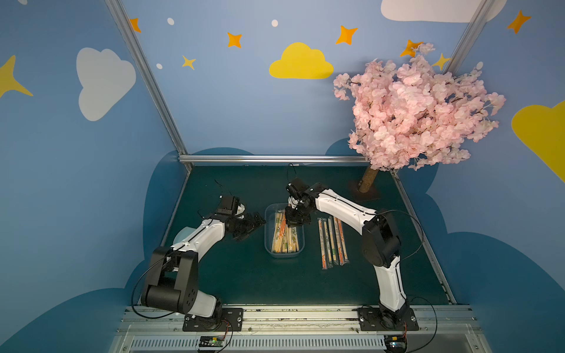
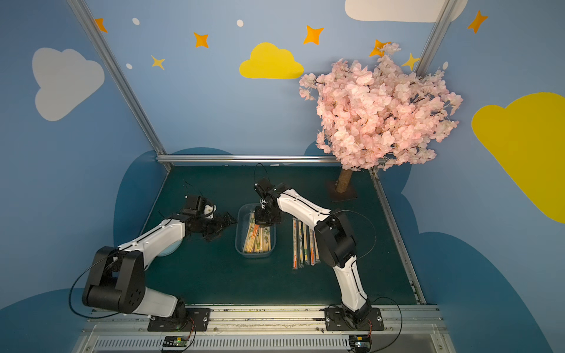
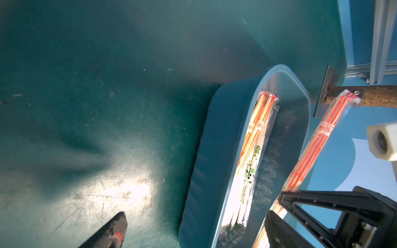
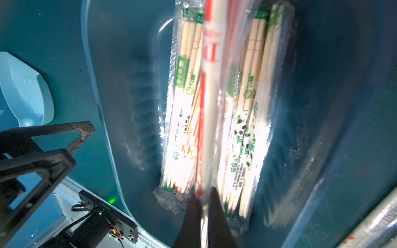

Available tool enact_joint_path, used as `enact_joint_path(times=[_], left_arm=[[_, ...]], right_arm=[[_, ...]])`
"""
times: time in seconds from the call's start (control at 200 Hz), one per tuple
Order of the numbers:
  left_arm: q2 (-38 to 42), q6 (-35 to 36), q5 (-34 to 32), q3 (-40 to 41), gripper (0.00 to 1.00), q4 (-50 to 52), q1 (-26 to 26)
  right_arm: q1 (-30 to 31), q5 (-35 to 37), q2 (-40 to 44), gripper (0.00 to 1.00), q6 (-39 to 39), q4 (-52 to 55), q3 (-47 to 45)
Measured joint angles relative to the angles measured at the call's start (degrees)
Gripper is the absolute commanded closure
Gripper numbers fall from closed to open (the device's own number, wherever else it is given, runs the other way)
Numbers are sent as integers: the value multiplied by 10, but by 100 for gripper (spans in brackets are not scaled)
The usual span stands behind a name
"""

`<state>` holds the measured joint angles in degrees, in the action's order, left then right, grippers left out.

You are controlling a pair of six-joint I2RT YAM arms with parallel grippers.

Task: Take the paired disposable chopsticks out of the storage box
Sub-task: Pick up the paired disposable chopsticks from the storage box, then place the paired disposable chopsticks at the center of the board.

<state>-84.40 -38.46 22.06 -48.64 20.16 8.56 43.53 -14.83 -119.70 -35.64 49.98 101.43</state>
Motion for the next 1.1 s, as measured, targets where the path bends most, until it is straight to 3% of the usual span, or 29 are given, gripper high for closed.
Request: enact_joint_path(times=[0.445,0.871,1.096], left_arm=[[11,10,3,-1,0,10,4],[35,7,1,0,0,21,24],[45,5,-1,1,0,24,25]], right_arm=[[-84,-17,174,100,66,-8,-157],[-76,19,122,100,88,-9,-223],[-74,29,89,88,89,-14,-228]])
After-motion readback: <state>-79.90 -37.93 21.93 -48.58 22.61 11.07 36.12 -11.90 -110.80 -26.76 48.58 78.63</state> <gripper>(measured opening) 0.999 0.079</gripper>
